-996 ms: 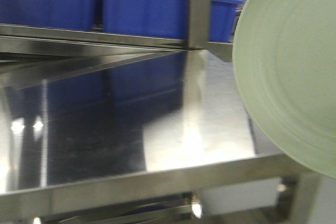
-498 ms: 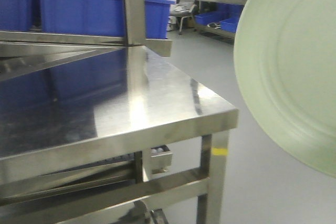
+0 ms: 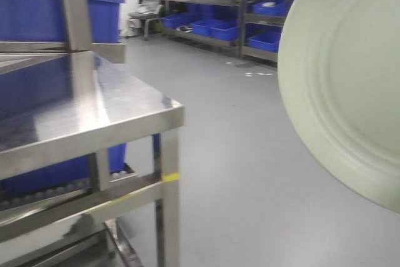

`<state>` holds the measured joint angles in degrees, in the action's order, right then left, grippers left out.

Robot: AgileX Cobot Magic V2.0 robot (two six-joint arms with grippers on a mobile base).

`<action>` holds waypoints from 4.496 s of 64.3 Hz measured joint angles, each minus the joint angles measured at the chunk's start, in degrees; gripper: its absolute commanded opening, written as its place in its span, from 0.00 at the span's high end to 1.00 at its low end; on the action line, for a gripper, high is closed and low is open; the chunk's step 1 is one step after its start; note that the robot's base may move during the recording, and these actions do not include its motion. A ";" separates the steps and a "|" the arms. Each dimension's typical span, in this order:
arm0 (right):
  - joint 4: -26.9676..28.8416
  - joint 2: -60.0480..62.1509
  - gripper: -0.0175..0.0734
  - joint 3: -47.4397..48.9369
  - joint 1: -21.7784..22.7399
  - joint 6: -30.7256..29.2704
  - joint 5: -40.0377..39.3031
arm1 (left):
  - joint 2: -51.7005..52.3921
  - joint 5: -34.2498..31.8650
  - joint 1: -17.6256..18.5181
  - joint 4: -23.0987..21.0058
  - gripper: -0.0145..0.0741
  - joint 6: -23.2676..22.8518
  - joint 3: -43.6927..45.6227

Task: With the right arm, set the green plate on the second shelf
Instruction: 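Drive toward the blue-bin shelving, keeping the plate in the right gripper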

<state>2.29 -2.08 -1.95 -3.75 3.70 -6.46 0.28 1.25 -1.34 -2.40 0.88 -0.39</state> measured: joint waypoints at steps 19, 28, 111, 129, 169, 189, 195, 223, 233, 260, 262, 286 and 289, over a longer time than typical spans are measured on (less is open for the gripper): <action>0.00 0.00 0.75 0.00 0.00 0.00 0.00 | 0.00 0.00 0.00 0.00 0.69 0.00 0.00; 0.00 0.00 0.75 0.00 0.00 0.00 0.00 | 0.00 0.00 0.00 0.00 0.69 0.00 0.00; 0.00 0.00 0.75 0.00 0.00 0.00 0.00 | 0.00 0.00 0.00 0.00 0.69 0.00 0.00; 0.00 0.00 0.75 0.00 0.00 0.00 0.00 | 0.00 0.00 0.00 0.00 0.69 0.00 0.00; 0.00 0.00 0.75 0.00 0.00 0.00 0.00 | 0.00 0.00 0.00 0.00 0.69 0.00 0.00; 0.00 0.00 0.75 0.00 0.00 0.00 0.00 | 0.00 0.00 0.00 0.00 0.69 0.00 0.00; 0.00 0.00 0.75 0.00 0.00 0.00 0.00 | 0.00 0.00 0.00 0.00 0.69 0.00 0.00; 0.00 0.00 0.75 0.00 0.00 0.00 0.00 | 0.00 0.00 0.00 0.00 0.69 0.00 0.00; 0.00 0.00 0.75 0.00 0.00 0.00 0.00 | 0.00 0.00 0.00 0.00 0.69 0.00 0.00; 0.10 0.00 0.75 0.00 0.00 0.00 0.00 | 0.00 -0.12 0.00 0.00 0.69 0.00 0.00; 0.10 0.00 0.75 0.00 0.00 0.00 0.00 | 0.00 -0.12 0.00 0.00 0.69 0.00 0.00; 0.10 0.00 0.75 0.00 0.00 0.00 0.00 | 0.00 -0.12 0.00 0.00 0.69 0.00 0.00; 0.10 0.00 0.75 0.00 0.00 0.00 0.00 | 0.00 -0.12 0.00 0.00 0.69 0.00 0.00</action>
<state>2.39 -2.08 -1.95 -3.75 3.70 -6.46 0.28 1.14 -1.34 -2.40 0.88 -0.39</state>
